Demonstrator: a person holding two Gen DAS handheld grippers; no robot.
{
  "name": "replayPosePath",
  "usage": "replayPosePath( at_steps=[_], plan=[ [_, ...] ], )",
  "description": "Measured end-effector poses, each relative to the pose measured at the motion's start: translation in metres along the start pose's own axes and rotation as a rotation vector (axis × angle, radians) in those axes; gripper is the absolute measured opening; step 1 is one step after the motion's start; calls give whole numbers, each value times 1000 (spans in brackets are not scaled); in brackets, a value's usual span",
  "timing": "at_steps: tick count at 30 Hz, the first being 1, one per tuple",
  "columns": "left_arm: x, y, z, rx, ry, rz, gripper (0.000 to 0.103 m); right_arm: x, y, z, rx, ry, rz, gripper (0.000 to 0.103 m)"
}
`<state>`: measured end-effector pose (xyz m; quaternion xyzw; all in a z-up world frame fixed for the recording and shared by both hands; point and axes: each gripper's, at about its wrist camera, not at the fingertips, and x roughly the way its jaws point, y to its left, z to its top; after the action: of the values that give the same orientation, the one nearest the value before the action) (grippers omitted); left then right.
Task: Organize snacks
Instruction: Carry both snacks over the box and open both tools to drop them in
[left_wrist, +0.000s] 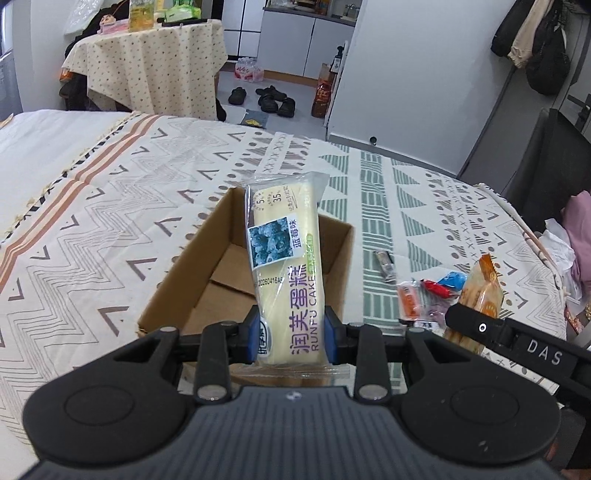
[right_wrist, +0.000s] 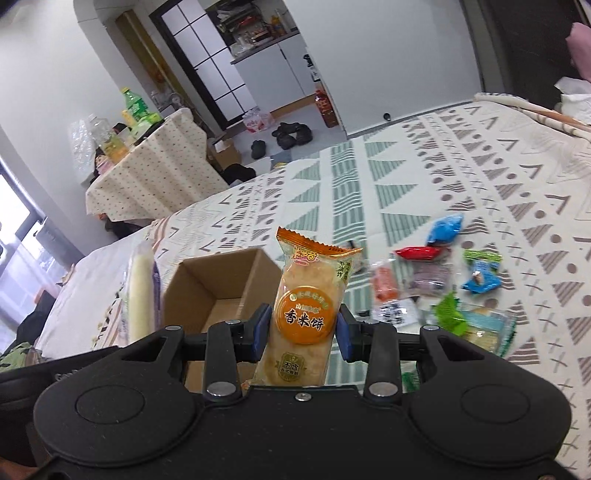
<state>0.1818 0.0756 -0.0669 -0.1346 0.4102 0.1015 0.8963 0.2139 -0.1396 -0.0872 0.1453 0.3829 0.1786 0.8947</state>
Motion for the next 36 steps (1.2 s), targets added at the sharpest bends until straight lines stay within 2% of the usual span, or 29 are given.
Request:
replayPosePath(
  at_steps=[9, 20, 28, 31, 34, 35, 36],
  plan=[
    [21, 31, 1, -45, 34, 13, 33, 14, 33, -2, -28, 13, 8, 37],
    [37, 69, 3, -96, 49, -27, 34, 39, 63, -5, -59, 48, -5, 37],
    [29, 88, 9, -126, 53, -62, 36, 57, 87, -9, -73, 79, 7, 37],
    [26, 92, 11, -121, 54, -65, 43, 64, 93, -9, -62, 96, 13, 37],
    [24, 94, 12, -114, 56, -46, 55, 70, 97, -9, -47, 108, 33, 39],
    [23, 95, 12, -113, 55, -42, 61, 71, 98, -8, -41, 111, 41, 40],
    [21, 96, 12, -112, 53, -39, 70, 72, 98, -8, -36, 113, 47, 47]
  ],
)
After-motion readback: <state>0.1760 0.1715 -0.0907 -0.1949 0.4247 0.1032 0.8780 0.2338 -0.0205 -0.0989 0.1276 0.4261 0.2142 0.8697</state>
